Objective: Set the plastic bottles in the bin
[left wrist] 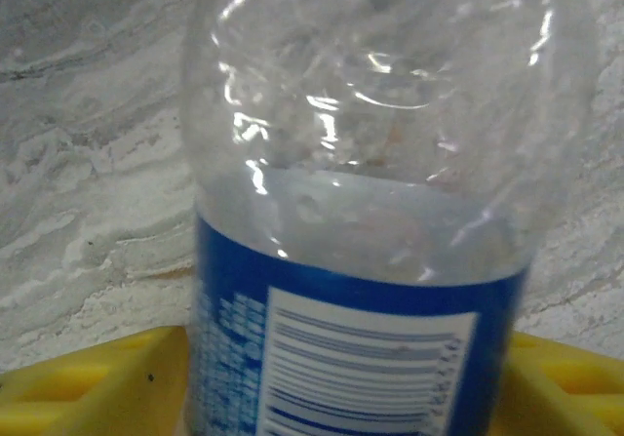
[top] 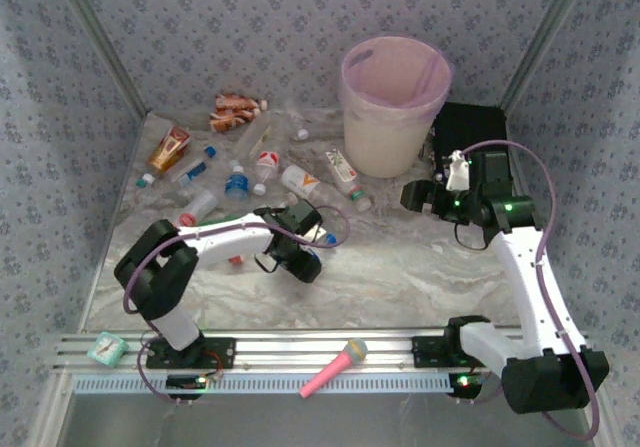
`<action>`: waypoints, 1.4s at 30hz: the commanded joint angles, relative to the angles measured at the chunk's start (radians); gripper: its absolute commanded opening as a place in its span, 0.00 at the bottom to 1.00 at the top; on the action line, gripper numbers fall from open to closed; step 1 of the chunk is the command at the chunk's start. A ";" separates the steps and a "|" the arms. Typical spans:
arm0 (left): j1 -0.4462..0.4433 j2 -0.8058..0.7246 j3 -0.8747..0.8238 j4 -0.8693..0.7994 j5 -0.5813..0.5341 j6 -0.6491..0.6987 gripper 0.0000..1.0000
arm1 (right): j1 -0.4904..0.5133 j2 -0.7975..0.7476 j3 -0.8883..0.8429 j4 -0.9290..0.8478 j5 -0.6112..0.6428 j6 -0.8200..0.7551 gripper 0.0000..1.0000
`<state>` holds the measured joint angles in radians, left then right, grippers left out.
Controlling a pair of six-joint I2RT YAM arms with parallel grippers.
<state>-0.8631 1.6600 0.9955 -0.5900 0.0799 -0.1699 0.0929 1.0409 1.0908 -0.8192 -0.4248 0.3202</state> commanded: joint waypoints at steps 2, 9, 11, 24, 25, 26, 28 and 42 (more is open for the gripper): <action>0.007 0.003 0.012 0.033 -0.004 -0.020 0.58 | 0.057 0.013 -0.030 0.061 -0.076 0.063 0.97; 0.049 -0.153 -0.025 0.118 -0.033 -0.107 0.55 | 0.182 0.082 -0.056 0.176 -0.119 0.149 0.93; 0.067 -0.250 -0.065 0.221 -0.025 -0.158 0.55 | 0.218 0.092 -0.069 0.253 -0.133 0.199 0.92; 0.080 -0.393 -0.086 0.607 0.238 -0.255 0.58 | 0.414 0.269 -0.031 0.637 -0.142 0.368 0.86; 0.080 -0.390 -0.084 0.617 0.247 -0.257 0.58 | 0.415 0.275 -0.024 0.651 -0.144 0.373 0.86; 0.079 -0.386 -0.081 0.620 0.255 -0.260 0.58 | 0.418 0.279 -0.017 0.659 -0.143 0.372 0.86; 0.080 -0.379 -0.077 0.630 0.274 -0.261 0.58 | 0.419 0.292 -0.001 0.657 -0.141 0.369 0.86; 0.080 -0.324 -0.033 0.656 0.296 -0.287 0.57 | 0.458 0.343 0.091 0.649 -0.146 0.330 0.81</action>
<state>-0.7578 1.3220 0.9104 0.0097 0.2790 -0.4728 0.5274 1.3659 1.1187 -0.2039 -0.5720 0.6689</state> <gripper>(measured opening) 0.574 0.814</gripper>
